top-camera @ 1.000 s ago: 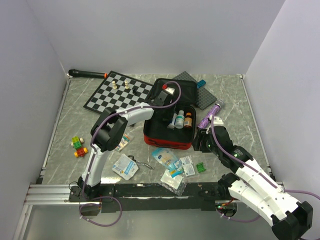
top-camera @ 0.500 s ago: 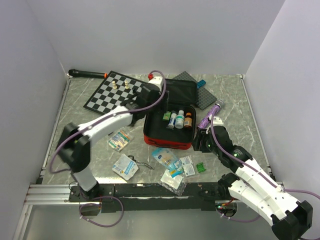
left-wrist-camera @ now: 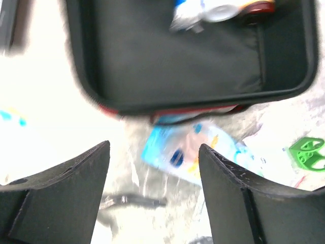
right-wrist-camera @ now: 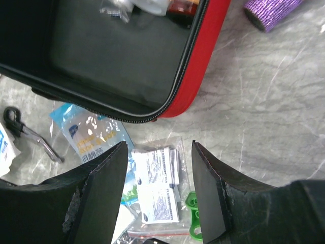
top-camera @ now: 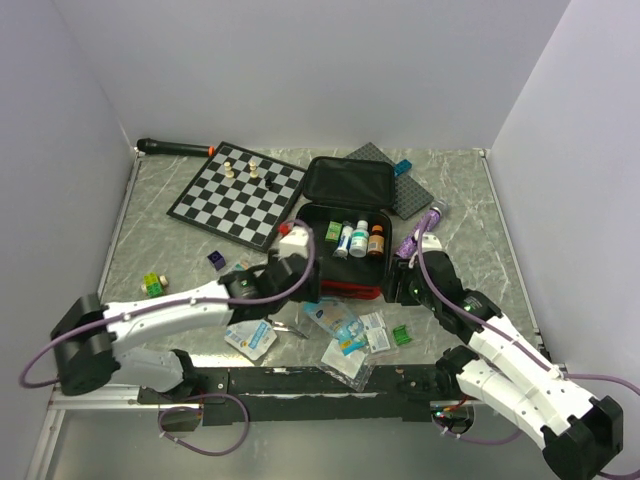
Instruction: Organize the medicine kit
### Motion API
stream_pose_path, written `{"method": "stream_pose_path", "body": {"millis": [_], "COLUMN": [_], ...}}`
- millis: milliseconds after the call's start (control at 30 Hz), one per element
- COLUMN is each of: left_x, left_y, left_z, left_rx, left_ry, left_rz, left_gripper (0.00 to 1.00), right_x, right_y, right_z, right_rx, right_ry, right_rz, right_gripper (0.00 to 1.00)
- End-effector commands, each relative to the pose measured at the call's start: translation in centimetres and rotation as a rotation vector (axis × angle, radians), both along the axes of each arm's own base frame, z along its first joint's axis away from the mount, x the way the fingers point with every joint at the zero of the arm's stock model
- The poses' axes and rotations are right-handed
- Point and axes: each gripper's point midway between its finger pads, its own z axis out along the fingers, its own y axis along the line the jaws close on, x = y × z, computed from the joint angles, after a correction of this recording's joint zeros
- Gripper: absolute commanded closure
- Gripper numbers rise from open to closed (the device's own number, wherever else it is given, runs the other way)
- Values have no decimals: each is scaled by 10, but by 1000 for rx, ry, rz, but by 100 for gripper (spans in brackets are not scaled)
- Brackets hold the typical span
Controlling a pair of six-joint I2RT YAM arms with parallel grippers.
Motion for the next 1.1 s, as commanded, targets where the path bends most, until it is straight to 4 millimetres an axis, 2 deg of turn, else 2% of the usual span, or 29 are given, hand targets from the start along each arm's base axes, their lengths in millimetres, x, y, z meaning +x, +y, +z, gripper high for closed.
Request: {"method": "stream_pose_path", "body": {"millis": [0, 100, 300, 467, 533, 667, 867, 1067], "left_x": [-13, -26, -39, -52, -52, -46, -53, -59], "left_y": [39, 62, 121, 155, 160, 154, 156, 138], "left_z": [-11, -28, -26, -49, -60, -76, -97, -118], "left_rx": [-178, -194, -202, -215, -212, -255, -162, -115], "left_ry": [71, 121, 135, 188, 219, 296, 355, 431], "left_rz": [288, 364, 619, 811, 823, 785, 767, 663], "left_gripper": [25, 26, 23, 25, 25, 25, 23, 32], "right_x": [3, 2, 0, -1, -2, -4, -4, -3], "right_y": [10, 10, 10, 16, 16, 14, 15, 15], "right_z": [1, 2, 1, -2, -3, -3, -3, -4], "right_rx": [32, 33, 35, 62, 63, 55, 63, 57], "right_ry": [-17, -19, -17, -3, 3, 0, -9, 1], "right_rz": [41, 42, 45, 61, 61, 63, 64, 64], "right_gripper": [40, 40, 40, 40, 40, 40, 40, 40]}}
